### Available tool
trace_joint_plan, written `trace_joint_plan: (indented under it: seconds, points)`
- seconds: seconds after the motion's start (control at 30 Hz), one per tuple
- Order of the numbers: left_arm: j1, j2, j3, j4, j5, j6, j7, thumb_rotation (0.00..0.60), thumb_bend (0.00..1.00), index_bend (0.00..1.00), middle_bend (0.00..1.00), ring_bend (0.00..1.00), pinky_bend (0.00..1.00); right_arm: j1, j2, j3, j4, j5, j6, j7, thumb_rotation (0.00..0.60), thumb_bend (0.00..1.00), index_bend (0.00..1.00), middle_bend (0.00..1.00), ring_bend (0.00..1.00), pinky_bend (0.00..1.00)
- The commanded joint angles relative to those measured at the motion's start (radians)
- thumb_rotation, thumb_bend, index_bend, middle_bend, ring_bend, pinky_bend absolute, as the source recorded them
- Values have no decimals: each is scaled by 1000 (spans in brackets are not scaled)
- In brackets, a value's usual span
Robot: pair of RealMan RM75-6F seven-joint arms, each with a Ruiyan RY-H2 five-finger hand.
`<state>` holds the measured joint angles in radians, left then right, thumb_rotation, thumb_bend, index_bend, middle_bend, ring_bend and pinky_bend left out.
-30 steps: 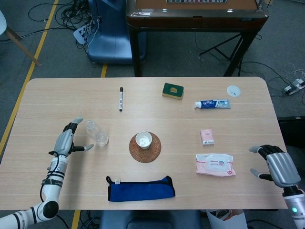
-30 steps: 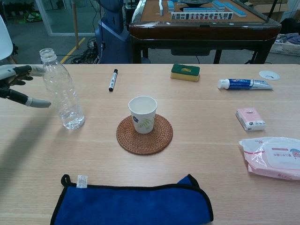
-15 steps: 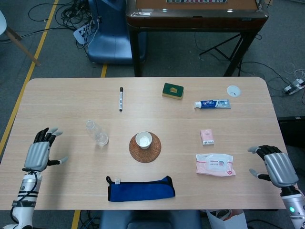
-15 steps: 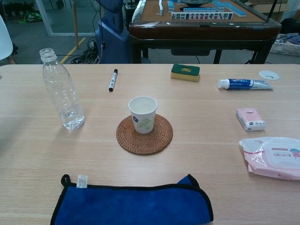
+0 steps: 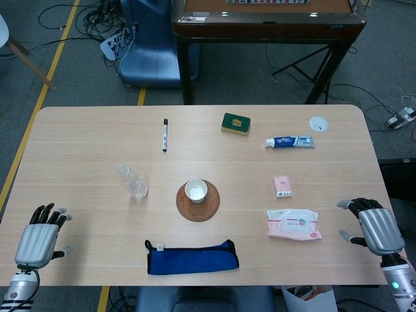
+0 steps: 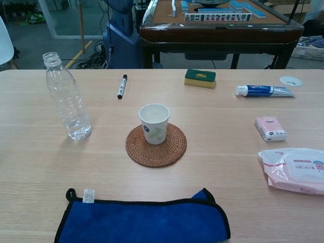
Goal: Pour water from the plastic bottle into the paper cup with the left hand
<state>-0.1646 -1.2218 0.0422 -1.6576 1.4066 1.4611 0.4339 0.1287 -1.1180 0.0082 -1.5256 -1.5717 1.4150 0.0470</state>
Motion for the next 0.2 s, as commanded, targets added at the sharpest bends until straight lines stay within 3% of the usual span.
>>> trace_joint_plan:
  seconds: [0.03,0.2]
  points:
    - [17,1,2,-1,32,37,35,600,15,347,262,108,101,2,0,3,3,5,-5,0,600,36,374,410,329,372]
    - [22,4,3,-7,29,21,40,600,15,348,267,108,105,9,4,4,6,11,-19,18,600,36,374,410,329,372]
